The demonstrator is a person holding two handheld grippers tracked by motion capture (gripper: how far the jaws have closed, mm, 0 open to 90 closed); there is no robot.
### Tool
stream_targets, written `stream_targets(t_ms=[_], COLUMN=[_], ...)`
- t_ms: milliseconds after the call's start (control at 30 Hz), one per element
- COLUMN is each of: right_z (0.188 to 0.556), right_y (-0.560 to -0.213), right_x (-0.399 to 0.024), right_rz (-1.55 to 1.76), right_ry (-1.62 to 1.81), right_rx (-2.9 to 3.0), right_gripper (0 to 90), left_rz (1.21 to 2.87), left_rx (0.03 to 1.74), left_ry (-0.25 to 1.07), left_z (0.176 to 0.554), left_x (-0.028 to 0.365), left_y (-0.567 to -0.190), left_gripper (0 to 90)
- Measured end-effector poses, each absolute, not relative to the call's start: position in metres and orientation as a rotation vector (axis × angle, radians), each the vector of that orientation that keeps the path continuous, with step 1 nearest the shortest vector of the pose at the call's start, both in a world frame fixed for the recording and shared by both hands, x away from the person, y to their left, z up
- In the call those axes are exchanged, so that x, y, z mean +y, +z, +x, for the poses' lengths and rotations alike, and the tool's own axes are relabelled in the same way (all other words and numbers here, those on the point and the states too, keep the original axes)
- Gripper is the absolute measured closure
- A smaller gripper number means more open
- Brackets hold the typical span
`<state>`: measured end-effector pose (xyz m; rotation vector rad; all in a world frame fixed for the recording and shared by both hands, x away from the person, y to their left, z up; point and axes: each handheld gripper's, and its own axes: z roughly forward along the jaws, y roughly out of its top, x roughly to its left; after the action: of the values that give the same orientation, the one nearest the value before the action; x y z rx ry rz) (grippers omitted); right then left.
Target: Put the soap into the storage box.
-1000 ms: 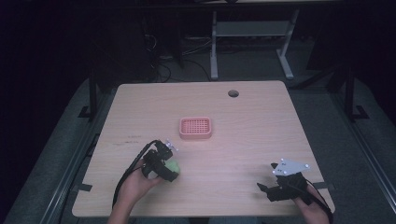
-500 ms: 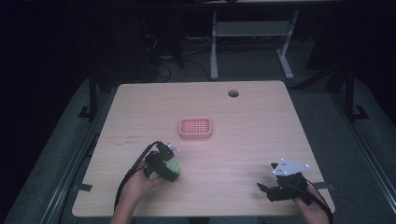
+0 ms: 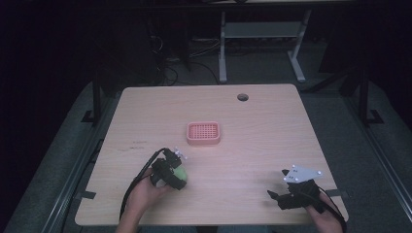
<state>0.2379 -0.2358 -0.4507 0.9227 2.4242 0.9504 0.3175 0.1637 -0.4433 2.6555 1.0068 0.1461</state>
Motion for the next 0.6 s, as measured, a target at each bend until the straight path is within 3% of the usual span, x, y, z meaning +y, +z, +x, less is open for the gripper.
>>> stream_targets(t_ms=[600], right_z=[0.2378], right_y=[-0.4505], right_x=[-0.2364], right_rz=[0.923], right_ry=[0.953], right_rx=[2.421], right_gripper=[13.8], left_rz=[2.655], left_rx=[1.01], left_ry=[0.152], left_z=[0.3167], left_x=[0.1639], left_y=[-0.4426], left_gripper=[26.4])
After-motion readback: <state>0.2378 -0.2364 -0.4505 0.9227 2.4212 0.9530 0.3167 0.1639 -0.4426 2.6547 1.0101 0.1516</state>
